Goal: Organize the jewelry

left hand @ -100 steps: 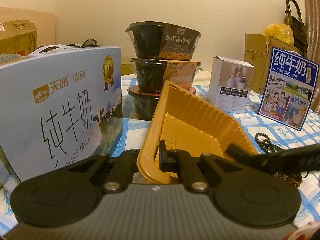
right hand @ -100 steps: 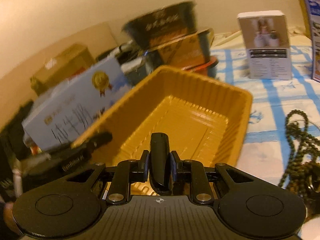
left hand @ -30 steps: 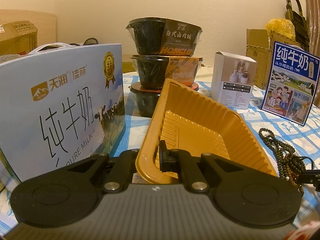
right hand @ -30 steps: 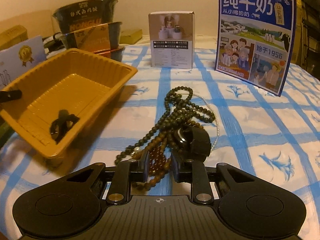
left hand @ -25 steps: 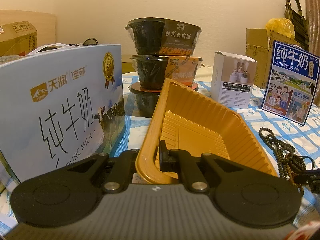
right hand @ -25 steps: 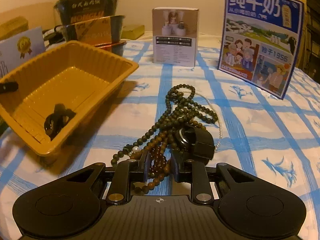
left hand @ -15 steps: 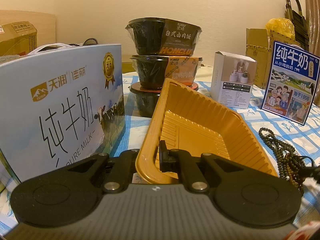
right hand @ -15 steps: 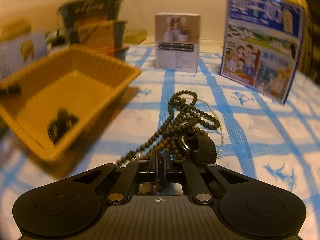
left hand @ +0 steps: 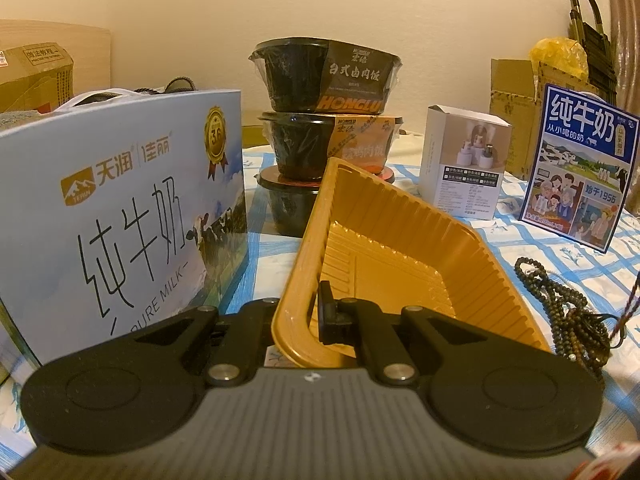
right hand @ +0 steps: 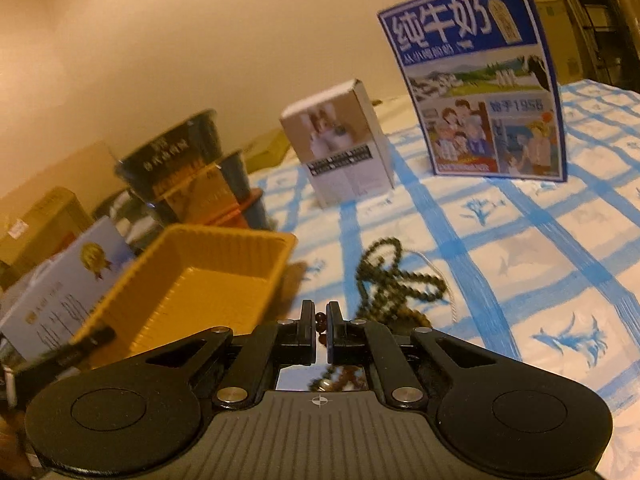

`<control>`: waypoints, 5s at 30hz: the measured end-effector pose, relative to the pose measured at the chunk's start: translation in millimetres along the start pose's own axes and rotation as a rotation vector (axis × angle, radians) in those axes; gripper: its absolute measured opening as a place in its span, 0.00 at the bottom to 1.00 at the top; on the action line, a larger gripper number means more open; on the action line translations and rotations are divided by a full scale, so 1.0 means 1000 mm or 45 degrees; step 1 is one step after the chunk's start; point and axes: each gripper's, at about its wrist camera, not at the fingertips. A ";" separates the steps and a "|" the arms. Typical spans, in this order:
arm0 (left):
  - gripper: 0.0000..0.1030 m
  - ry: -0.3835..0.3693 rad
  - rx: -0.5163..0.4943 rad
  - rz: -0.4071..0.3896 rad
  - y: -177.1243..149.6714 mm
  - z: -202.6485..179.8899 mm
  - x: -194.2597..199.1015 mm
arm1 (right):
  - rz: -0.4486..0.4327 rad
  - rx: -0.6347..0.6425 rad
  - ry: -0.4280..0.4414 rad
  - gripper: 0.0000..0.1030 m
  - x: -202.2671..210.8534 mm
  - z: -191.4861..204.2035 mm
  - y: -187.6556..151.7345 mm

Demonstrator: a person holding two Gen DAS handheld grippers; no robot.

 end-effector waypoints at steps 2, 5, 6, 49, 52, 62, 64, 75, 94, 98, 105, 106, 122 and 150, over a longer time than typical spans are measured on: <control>0.06 -0.002 0.002 0.000 0.000 0.000 0.000 | -0.011 0.004 0.029 0.05 0.001 0.008 0.005; 0.06 -0.004 0.004 -0.001 0.001 -0.001 0.001 | -0.023 0.032 0.082 0.05 -0.001 0.024 0.013; 0.06 -0.005 0.005 -0.001 0.001 -0.001 0.001 | -0.024 0.040 0.106 0.05 -0.003 0.029 0.015; 0.06 -0.003 0.028 0.012 -0.003 0.002 -0.001 | 0.098 0.124 -0.213 0.43 -0.020 0.008 -0.057; 0.06 -0.002 0.022 0.011 -0.003 0.002 0.000 | 0.114 0.160 -0.190 0.36 -0.022 0.005 -0.058; 0.06 -0.003 0.016 0.011 -0.002 0.001 0.000 | 0.188 0.340 -0.158 0.25 -0.040 0.022 -0.066; 0.06 -0.003 0.016 0.012 -0.002 0.001 0.000 | 0.197 0.362 -0.160 0.25 -0.043 0.024 -0.066; 0.06 -0.003 0.014 0.011 -0.001 0.001 0.000 | 0.284 0.607 -0.195 0.25 -0.078 0.027 -0.073; 0.06 0.001 0.013 0.014 -0.001 0.002 -0.002 | 0.323 0.765 -0.232 0.07 -0.089 0.033 -0.078; 0.06 0.001 0.013 0.014 -0.001 0.002 -0.001 | 0.302 0.772 -0.215 0.07 -0.087 0.035 -0.078; 0.06 0.001 0.011 0.013 -0.002 0.002 -0.002 | 0.231 0.656 -0.185 0.07 -0.076 0.032 -0.068; 0.06 0.001 0.010 0.013 -0.002 0.002 -0.002 | 0.221 0.628 -0.176 0.07 -0.074 0.031 -0.065; 0.06 -0.005 0.009 0.009 -0.001 0.000 -0.001 | 0.099 0.436 0.126 0.07 -0.070 0.081 -0.031; 0.06 -0.008 0.026 0.022 -0.002 0.002 -0.003 | 0.085 0.419 0.003 0.44 -0.044 0.066 -0.067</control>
Point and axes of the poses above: each gripper's, at about its wrist camera, not at the fingertips, and x roughly against the way its jaws point, z to its left, y to its top, and after that the axes turned 5 degrees about y, right-handed
